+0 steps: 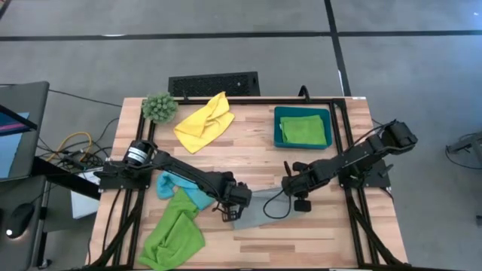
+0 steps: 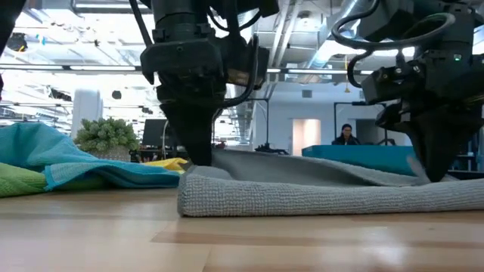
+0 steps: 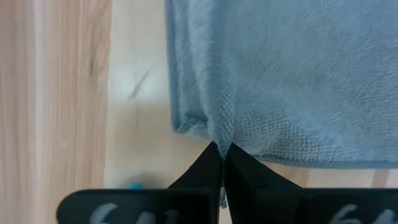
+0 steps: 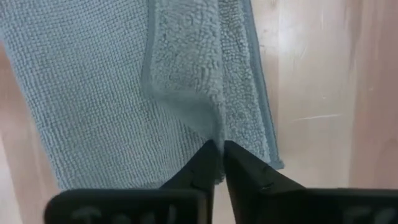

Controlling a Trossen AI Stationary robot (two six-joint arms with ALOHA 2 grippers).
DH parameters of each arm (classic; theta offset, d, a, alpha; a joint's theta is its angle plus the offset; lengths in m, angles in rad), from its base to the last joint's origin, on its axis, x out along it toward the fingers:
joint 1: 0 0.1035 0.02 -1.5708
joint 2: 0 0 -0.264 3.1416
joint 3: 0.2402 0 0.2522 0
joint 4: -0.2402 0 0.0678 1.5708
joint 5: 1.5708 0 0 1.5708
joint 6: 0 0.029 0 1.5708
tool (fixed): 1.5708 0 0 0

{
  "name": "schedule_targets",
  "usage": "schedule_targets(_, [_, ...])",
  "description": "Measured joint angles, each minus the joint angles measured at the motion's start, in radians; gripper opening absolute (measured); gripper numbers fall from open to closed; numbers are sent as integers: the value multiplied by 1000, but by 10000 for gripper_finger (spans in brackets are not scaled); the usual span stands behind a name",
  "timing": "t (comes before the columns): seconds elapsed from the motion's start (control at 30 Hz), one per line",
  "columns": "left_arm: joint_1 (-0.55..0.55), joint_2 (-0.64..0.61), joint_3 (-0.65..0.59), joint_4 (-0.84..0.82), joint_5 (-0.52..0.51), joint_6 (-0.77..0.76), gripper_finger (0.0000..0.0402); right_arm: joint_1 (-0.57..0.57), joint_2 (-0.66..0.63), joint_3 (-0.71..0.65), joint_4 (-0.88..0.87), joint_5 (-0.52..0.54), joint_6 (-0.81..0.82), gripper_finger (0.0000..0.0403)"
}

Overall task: Fold microfiber towels
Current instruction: Fold the dark white microfiber cloth

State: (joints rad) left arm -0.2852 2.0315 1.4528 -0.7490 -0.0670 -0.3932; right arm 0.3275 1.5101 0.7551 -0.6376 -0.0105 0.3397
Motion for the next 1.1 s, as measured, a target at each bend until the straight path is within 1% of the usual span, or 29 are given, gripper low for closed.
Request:
schedule_targets(0.07, [0,0,0,20,0,8,8,0,0,0,0,1,0,73])
schedule_targets(0.17, [0,0,0,26,-3,7,29,0,0,0,-6,8,0,97])
schedule_targets(0.43, [2,0,0,-14,-17,-10,117,-8,0,0,-55,9,18,188])
schedule_targets(0.53, [4,-1,0,-23,-18,-32,141,-9,-19,0,-87,17,26,210])
schedule_targets(0.67, [4,-1,22,-57,-24,-65,155,-7,-62,0,-94,36,32,221])
schedule_targets(0.87, [1,-2,88,-157,-36,-91,158,6,-151,0,-93,40,46,216])
schedule_targets(1.0, [-13,-3,141,-250,-84,-117,158,54,-220,0,-91,42,45,209])
schedule_targets(1.1, [-31,-3,184,-311,-113,-145,158,124,-272,6,-89,40,19,206])
